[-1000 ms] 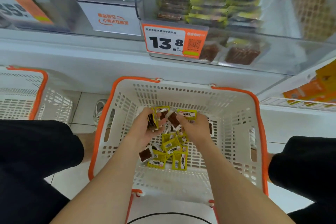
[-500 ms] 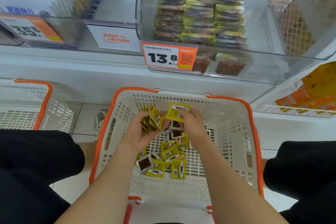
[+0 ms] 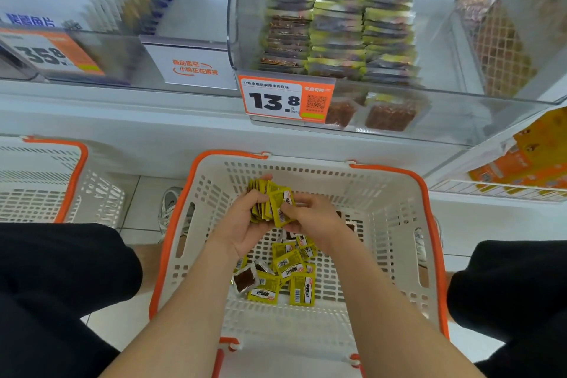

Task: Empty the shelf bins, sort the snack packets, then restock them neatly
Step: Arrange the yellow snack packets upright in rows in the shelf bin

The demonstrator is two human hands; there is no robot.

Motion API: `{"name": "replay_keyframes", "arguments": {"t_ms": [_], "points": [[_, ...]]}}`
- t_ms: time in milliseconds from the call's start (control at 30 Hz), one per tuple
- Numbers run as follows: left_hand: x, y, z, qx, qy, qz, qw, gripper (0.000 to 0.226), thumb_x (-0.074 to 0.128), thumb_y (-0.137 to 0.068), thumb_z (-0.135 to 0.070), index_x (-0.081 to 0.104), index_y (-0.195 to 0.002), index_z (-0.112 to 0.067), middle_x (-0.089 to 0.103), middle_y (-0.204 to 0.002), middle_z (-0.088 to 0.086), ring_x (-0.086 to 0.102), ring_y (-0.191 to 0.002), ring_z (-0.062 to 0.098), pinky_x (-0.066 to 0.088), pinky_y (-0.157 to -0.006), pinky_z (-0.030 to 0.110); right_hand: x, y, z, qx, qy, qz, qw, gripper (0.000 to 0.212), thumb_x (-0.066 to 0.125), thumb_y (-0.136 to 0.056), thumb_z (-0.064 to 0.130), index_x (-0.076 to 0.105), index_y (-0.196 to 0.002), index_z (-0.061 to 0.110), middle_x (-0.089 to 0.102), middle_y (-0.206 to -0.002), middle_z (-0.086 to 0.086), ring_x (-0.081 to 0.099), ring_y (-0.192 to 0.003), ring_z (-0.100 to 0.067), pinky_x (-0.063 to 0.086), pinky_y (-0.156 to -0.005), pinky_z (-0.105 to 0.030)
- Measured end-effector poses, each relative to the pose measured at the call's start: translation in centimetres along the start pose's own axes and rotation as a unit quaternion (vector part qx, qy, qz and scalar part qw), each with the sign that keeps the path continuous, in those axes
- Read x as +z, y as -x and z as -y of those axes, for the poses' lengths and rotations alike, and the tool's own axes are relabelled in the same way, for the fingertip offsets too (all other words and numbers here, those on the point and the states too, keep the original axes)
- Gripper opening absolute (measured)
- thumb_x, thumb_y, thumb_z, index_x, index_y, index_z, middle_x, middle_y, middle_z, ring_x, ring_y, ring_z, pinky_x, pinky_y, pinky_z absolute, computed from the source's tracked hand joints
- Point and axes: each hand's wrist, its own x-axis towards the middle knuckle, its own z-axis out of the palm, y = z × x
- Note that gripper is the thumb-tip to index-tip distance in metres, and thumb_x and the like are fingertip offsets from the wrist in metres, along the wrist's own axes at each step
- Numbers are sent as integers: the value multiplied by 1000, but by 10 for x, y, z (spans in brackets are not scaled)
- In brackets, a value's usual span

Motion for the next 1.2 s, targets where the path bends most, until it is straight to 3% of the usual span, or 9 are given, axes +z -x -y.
{"name": "replay_keyframes", "arguments": {"t_ms": [233,433,567,767,900,967,1067,1133,1200], "points": [[0,-3,-1,-26,25,-11,999,33,50,-99,-9,62,-129,-15,63,-139,24,63,-123,46,39,-113,70,-11,-3,0,-67,63,-114,989,11,71,-97,12,76,-102,20,79,-98,2,76,-97,-18,61,-86,-34],[1,5,-10,-139,-4,41,989,47,60,-103,-28,59,-139,3,57,-144,29,56,-132,48,47,-108,65,-21,-5,23,-229,356,42,905,18,66,-97,7,73,-106,21,70,-102,12,65,-100,-11,51,-89,-32],[4,11,-11,-167,-6,74,983,53,57,-106,-38,56,-146,-3,52,-149,32,55,-133,51,46,-109,67,-13,-6,30,-258,412,42,873,22,74,-93,11,78,-107,27,62,-106,9,59,-103,-14,49,-91,-33],[7,15,-13,-141,-29,45,989,47,65,-100,-27,60,-139,-2,65,-135,29,69,-116,41,59,-97,50,-11,0,25,-216,288,24,933,46,85,-79,6,72,-120,24,75,-110,7,70,-99,-1,56,-86,-18],[-1,6,-9,-104,-59,18,993,51,72,-96,-15,56,-143,-2,63,-138,27,68,-118,36,58,-100,49,-3,9,23,-170,258,62,949,69,71,-84,2,56,-148,24,63,-142,5,57,-129,-1,49,-90,-16],[-3,-1,-5,-81,-84,9,993,59,79,-90,-14,56,-144,-4,59,-143,28,64,-124,36,53,-105,49,0,12,19,-166,262,84,947,70,74,-83,9,54,-148,27,64,-140,5,60,-125,-9,52,-86,-18],[-6,-5,-1,-81,-79,-5,994,57,80,-89,-25,59,-137,-4,61,-136,24,60,-120,38,53,-98,48,2,6,4,-194,383,55,901,59,83,-82,30,61,-137,35,61,-124,4,55,-116,-21,48,-100,-40],[-5,-6,-1,-101,-89,-3,991,49,70,-97,-34,60,-136,-5,63,-128,18,60,-113,34,52,-90,45,3,-1,-6,-158,395,66,903,51,79,-90,27,60,-137,31,54,-123,-2,47,-115,-25,43,-99,-39],[-8,-10,1,-119,-149,-20,982,46,69,-100,-33,57,-137,-9,69,-128,15,70,-110,31,58,-85,45,4,-5,-13,-146,368,86,914,51,78,-91,20,60,-138,25,65,-125,1,58,-117,-21,50,-100,-41]]}}
